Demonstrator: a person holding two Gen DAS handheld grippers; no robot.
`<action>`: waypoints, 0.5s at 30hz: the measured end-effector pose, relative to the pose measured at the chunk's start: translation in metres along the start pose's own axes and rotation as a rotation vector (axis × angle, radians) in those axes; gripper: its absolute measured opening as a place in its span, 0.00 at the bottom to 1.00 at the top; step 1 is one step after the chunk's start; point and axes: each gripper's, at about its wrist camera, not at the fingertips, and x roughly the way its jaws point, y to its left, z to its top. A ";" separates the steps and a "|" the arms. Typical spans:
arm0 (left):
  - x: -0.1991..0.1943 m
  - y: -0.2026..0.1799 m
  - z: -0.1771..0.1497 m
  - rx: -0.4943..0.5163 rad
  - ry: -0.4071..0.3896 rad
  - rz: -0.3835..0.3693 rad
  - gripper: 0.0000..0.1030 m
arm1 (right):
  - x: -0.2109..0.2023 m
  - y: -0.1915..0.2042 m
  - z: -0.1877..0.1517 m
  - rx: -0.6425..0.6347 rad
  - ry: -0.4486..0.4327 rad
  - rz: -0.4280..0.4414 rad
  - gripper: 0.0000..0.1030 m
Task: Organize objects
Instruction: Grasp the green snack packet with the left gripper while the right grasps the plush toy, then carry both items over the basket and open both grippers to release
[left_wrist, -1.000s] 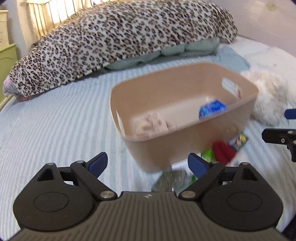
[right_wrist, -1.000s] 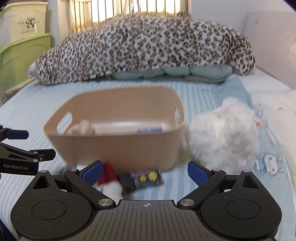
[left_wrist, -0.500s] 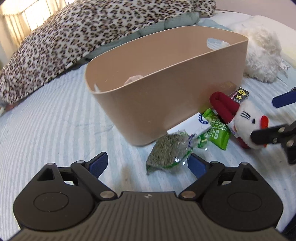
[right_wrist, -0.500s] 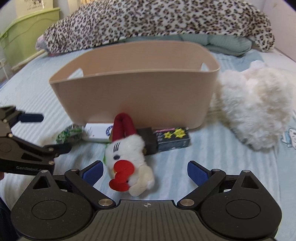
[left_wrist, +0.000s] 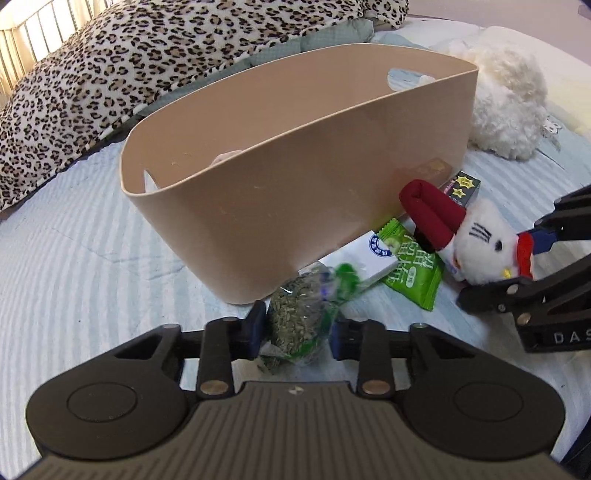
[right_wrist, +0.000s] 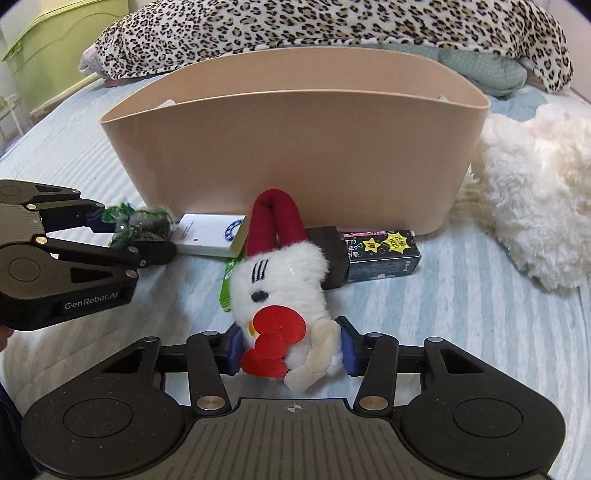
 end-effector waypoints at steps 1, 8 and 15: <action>-0.002 0.000 0.000 -0.004 -0.001 0.002 0.31 | -0.003 0.000 -0.001 -0.002 -0.006 -0.003 0.42; -0.029 0.003 -0.001 -0.032 -0.034 -0.006 0.29 | -0.032 -0.008 -0.002 0.023 -0.055 -0.004 0.40; -0.067 0.011 0.008 -0.082 -0.127 0.000 0.29 | -0.070 -0.019 0.005 0.046 -0.147 -0.009 0.40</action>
